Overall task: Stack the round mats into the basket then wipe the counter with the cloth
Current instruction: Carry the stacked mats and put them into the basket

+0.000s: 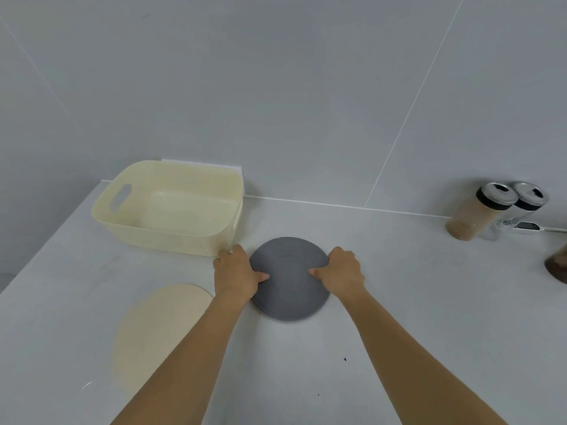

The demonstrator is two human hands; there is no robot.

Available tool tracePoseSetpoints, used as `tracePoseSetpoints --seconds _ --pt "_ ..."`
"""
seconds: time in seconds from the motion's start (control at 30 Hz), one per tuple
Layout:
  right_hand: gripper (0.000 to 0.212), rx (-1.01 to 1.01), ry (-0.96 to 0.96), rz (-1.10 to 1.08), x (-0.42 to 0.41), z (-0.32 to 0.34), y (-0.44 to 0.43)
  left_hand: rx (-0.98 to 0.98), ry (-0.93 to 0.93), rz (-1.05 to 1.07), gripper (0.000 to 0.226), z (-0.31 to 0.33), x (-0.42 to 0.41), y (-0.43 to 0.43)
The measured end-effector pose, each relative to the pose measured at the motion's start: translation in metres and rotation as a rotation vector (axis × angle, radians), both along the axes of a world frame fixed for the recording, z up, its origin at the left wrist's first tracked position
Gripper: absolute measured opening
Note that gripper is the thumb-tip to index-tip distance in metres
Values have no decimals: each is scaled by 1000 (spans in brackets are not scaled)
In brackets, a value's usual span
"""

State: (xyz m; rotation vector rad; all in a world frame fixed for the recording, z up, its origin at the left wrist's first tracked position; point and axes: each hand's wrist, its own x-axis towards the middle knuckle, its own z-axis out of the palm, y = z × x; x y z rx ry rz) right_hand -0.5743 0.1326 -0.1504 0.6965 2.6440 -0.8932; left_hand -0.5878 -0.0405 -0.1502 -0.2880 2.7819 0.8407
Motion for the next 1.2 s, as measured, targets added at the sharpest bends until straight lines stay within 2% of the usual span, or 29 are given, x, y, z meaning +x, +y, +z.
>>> tracePoseSetpoints --seconds 0.07,0.17,0.23,0.3,0.43,0.57,0.63,0.7,0.83,1.0,1.1,1.2 --pt "60 30 -86 -20 -4 4 -4 21 -67 18 69 2 -2 1" --pt "70 83 -136 7 -8 3 -5 120 -147 76 73 -4 -8 -1" --pt "69 49 -142 19 -9 -2 -2 150 -188 100 62 -8 -13 -2" --pt "61 -18 -133 41 -10 -6 -2 184 -225 87 42 -9 -16 -2" --pt "48 -273 73 -10 -1 -10 -6 354 -184 72 25 -9 -10 -3" --pt "18 -463 393 9 28 4 -5 733 15 77 19 4 22 -4" --pt "18 -585 522 18 41 13 -4 916 100 55 22 12 33 -9" --pt "23 -686 557 36 48 19 -4 1004 132 15 24 15 39 -15" --pt "29 -745 556 38 52 20 -9 1046 82 20 27 10 47 -16" --pt "22 -760 593 -14 48 26 -11 949 114 35 14 21 47 -14" --pt "15 -724 615 23 51 35 -18 883 192 98 8 34 54 -18" --pt "18 -708 634 66 52 42 -37 798 272 196 10 48 65 -33"
